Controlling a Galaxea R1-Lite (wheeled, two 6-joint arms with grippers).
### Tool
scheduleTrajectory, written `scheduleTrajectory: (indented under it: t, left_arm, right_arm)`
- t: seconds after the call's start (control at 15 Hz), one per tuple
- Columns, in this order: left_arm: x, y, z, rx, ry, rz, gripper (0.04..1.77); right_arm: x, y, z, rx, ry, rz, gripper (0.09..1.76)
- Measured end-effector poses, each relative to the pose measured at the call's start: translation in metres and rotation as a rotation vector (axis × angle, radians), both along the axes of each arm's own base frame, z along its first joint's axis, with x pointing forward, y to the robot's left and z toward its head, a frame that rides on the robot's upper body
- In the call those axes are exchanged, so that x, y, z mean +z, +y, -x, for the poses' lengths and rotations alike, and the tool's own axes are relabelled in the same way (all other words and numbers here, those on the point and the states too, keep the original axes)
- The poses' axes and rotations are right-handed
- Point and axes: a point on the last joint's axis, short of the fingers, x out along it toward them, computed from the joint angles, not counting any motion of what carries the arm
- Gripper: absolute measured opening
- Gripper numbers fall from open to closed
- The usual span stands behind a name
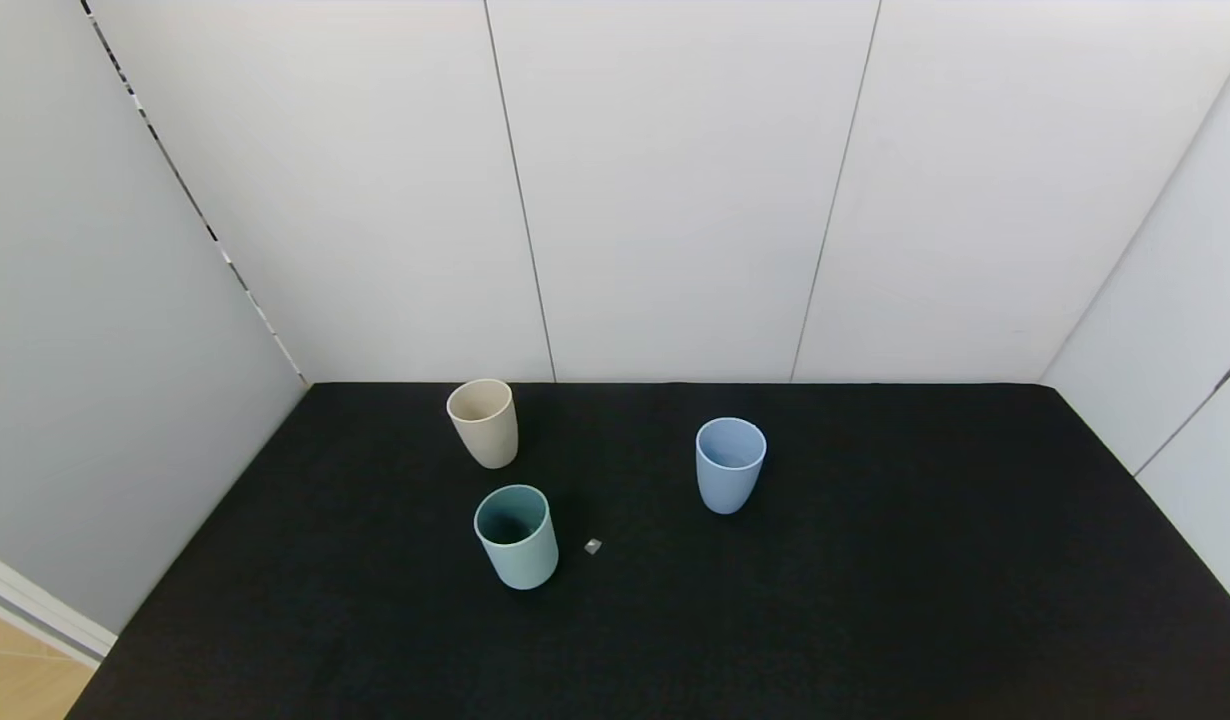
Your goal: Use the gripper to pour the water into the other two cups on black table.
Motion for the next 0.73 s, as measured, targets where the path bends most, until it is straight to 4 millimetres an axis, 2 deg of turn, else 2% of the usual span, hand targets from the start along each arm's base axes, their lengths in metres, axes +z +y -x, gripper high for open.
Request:
scheduleTrajectory:
  t: [0.2, 0.73]
  left_arm:
    - [0.0001, 0.0004, -0.0002, 0.020, -0.001, 0.104, 1.72]
    - [-0.0003, 0.0005, -0.0002, 0.024, 0.002, 0.111, 1.72]
  right_arm:
    - [0.0000, 0.0000, 0.0000, 0.000, 0.000, 0.000, 1.71]
    - [0.0000, 0.0000, 0.0000, 0.000, 0.000, 0.001, 1.71]
